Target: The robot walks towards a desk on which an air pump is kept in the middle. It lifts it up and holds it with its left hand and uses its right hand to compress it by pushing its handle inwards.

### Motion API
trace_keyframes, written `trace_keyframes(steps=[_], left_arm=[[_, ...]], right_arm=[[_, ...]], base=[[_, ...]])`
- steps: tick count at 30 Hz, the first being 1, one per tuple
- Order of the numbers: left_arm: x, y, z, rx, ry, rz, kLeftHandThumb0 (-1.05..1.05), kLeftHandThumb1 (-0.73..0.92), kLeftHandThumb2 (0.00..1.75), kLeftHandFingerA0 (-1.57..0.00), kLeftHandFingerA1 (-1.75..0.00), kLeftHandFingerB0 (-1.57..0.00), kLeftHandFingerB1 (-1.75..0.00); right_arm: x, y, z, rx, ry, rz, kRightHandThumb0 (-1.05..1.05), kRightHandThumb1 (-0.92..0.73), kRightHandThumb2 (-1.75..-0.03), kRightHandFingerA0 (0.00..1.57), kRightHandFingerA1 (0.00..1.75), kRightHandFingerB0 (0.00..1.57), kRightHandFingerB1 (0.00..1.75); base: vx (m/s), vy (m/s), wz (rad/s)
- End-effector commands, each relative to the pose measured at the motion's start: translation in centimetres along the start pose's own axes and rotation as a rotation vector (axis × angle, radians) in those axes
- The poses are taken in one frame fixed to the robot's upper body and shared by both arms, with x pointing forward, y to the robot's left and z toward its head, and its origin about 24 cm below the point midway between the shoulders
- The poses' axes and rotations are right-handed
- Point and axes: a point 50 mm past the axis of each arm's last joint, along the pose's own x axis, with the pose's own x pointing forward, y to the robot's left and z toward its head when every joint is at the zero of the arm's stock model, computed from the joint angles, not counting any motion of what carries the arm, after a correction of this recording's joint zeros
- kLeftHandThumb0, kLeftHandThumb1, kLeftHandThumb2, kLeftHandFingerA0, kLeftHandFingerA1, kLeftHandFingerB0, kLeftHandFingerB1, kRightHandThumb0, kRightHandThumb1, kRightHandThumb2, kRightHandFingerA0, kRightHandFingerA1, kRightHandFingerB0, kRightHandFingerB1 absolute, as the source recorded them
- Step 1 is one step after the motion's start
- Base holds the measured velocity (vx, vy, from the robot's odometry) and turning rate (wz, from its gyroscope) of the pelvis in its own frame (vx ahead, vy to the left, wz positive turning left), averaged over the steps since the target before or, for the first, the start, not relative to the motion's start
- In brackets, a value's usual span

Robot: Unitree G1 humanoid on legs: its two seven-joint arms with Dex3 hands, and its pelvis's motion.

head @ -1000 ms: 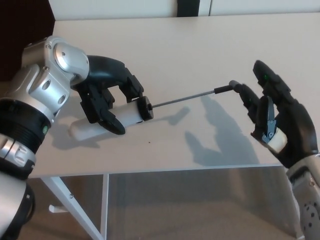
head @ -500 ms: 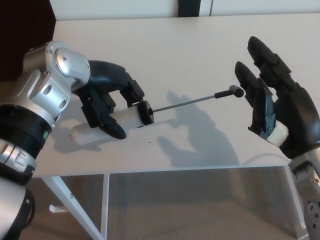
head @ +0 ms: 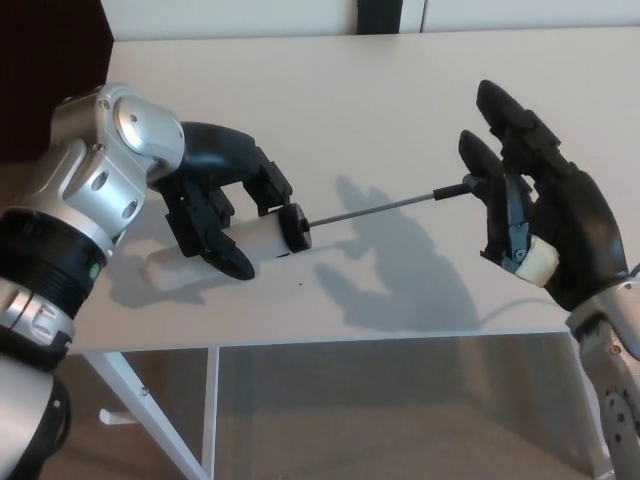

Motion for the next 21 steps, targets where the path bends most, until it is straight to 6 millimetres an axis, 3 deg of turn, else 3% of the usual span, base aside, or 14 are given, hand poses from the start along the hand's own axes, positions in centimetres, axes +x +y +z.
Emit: trace_keyframes(steps=[1,9,10,11,12,14,15,21], left_arm=[[-0.3,0.3,-0.2,-0.029,0.012,-0.007,-0.12,0.71,0.86,-0.92,-1.58,-0.78,-1.36],[-0.6,1.0,0.5,0.009,0.033,0.022,-0.18,0.77,0.73,-0.89,-1.52,-0.73,-1.19],[-0.6,1.1,0.6,-0.011,0.029,0.021,-0.13,0.69,0.89,-0.88,-1.59,-0.72,-1.28],[-0.6,1.2,0.7,-0.026,0.027,0.019,-0.13,0.69,0.89,-0.88,-1.59,-0.72,-1.28],[-0.6,1.3,0.9,-0.041,0.011,0.011,-0.1,0.64,0.94,-0.84,-1.62,-0.71,-1.41],[-0.6,1.4,1.1,-0.052,-0.006,0.002,-0.1,0.64,0.94,-0.84,-1.62,-0.71,-1.41],[-0.6,1.5,1.1,-0.059,-0.012,-0.001,-0.16,0.66,0.89,-0.8,-1.54,-0.74,-1.27],[-0.7,1.9,1.4,-0.06,-0.021,0.023,-0.15,0.67,0.82,-0.75,-1.42,-0.72,-1.19]], right_arm=[[0.3,-0.2,-0.4,-0.064,0.034,-0.015,-0.95,-0.76,-1.12,0.0,0.05,0.0,0.04],[0.8,0.4,-0.3,-0.189,0.018,-0.006,-0.94,-0.75,-1.11,0.0,0.08,0.0,0.06],[0.9,0.8,-0.3,-0.209,0.01,-0.002,-0.88,-0.75,-1.12,0.0,0.13,0.0,0.11],[0.9,1.1,-0.3,-0.222,0.004,0.001,-0.88,-0.75,-1.12,0.0,0.13,0.0,0.11],[1.0,1.4,-0.3,-0.231,-0.001,0.003,-0.87,-0.74,-1.12,0.0,0.14,0.0,0.12],[1.1,1.7,-0.3,-0.238,-0.007,0.004,-0.87,-0.74,-1.12,0.0,0.14,0.0,0.12],[1.1,1.9,-0.2,-0.247,-0.013,0.005,-0.92,-0.78,-1.13,0.0,0.1,0.0,0.08],[1.6,2.6,0.4,-0.283,-0.033,0.013,-0.92,-0.79,-1.14,0.0,0.1,0.0,0.08]], base=[[0.0,0.0,0.0],[0.0,0.0,0.0],[0.0,0.0,0.0],[0.0,0.0,0.0],[0.0,0.0,0.0],[0.0,0.0,0.0],[0.0,0.0,0.0],[0.0,0.0,0.0]])
